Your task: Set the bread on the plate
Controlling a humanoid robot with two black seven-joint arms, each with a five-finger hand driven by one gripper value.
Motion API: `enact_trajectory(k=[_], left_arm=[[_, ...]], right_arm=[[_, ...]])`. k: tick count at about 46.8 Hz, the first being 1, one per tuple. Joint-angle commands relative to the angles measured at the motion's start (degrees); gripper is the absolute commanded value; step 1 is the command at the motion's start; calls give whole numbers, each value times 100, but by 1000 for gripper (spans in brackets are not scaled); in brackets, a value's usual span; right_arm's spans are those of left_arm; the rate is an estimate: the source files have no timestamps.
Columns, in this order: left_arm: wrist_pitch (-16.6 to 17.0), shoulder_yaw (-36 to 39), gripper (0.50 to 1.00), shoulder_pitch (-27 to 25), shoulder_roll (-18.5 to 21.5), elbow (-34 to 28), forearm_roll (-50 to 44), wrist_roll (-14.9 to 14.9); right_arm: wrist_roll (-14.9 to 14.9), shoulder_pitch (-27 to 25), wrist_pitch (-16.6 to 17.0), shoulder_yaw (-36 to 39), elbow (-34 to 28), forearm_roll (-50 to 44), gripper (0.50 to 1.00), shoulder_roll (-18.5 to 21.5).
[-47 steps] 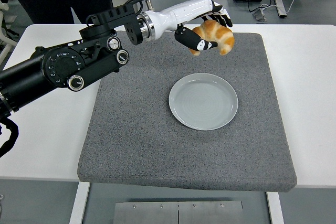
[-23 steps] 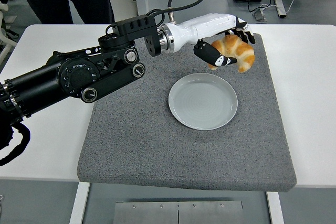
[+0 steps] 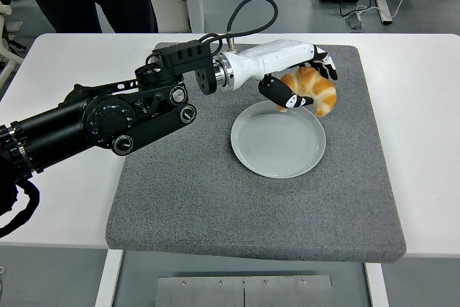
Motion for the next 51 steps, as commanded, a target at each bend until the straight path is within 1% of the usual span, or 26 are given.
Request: enact_trajectory(k=[1, 5, 14, 27, 39, 45, 51], left_arm=[[91, 94, 607, 93, -1, -1, 10, -1], [249, 209, 607, 172, -10, 8, 106, -1], [452, 419, 605, 330, -10, 78, 142, -1], [645, 595, 604, 488, -10, 113, 142, -9], [715, 639, 604, 567, -19, 201, 142, -18], [847, 666, 604, 620, -19, 219, 159, -18], [979, 903, 604, 638, -27, 289, 151, -18]], right_arm=[[0, 0, 0, 0, 0, 0, 1000, 0], [0, 0, 0, 0, 0, 0, 1000, 0], [0, 0, 0, 0, 0, 0, 1000, 0], [0, 0, 0, 0, 0, 0, 1000, 0], [0, 0, 0, 0, 0, 0, 1000, 0], [0, 0, 0, 0, 0, 0, 1000, 0], [0, 0, 0, 0, 0, 0, 1000, 0]])
